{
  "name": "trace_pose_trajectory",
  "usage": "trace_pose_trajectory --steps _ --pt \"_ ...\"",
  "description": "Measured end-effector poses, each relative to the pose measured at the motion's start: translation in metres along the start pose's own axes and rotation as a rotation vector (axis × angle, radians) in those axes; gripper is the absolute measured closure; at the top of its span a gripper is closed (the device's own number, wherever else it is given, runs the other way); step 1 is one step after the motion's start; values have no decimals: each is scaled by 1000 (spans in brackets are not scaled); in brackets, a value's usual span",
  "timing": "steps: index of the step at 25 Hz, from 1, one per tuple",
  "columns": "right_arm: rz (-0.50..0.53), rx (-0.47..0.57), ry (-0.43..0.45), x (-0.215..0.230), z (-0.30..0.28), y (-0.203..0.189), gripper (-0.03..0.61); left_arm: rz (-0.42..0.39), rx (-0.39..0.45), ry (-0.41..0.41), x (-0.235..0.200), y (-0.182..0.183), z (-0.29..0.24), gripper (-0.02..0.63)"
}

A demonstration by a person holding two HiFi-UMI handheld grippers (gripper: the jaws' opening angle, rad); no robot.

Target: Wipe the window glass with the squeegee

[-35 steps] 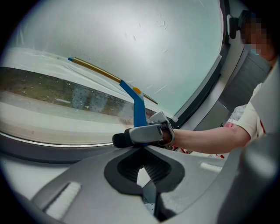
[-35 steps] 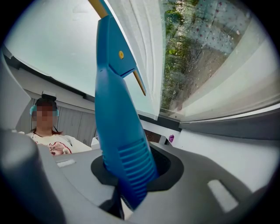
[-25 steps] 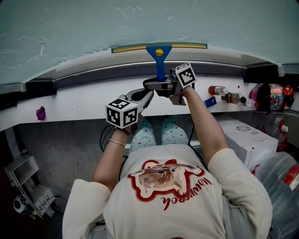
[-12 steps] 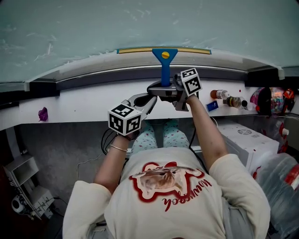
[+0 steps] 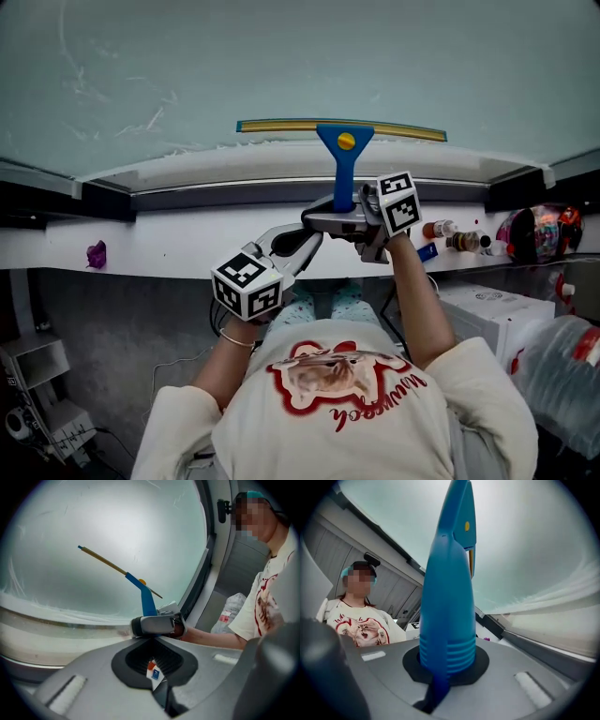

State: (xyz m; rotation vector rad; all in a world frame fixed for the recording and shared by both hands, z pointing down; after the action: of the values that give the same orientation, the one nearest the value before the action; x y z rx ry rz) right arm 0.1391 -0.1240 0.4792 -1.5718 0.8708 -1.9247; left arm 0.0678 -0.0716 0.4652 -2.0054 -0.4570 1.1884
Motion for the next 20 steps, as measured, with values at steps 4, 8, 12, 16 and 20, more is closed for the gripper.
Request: trace_pose_trajectory --steps 4,8,12,16,20 --pt "150 -41 -13 -37 -36 27 565 -99 60 -16 20 23 42 612" --pt "247 -77 -2 -62 -66 46 565 -200 103 25 32 39 73 612" --pt "264 -120 26 -88 -87 42 565 -205 122 107 55 32 98 612" --pt "302 -212 60 -105 -104 41 565 -204 158 198 70 30 116 613" --pt "305 -180 123 -112 -126 53 565 -249 200 228 73 43 140 612"
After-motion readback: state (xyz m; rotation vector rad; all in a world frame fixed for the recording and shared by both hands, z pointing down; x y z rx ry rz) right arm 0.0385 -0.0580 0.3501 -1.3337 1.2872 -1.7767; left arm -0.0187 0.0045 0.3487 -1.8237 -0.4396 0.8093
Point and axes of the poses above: the fingertips, and each gripper's own axes: z backward along the fingers, x to its right, y out of its top, the point moved 6 cm from there along z, backward along the fingers, and after that the axes turned 7 degrees about z, right-handed, at the moved point
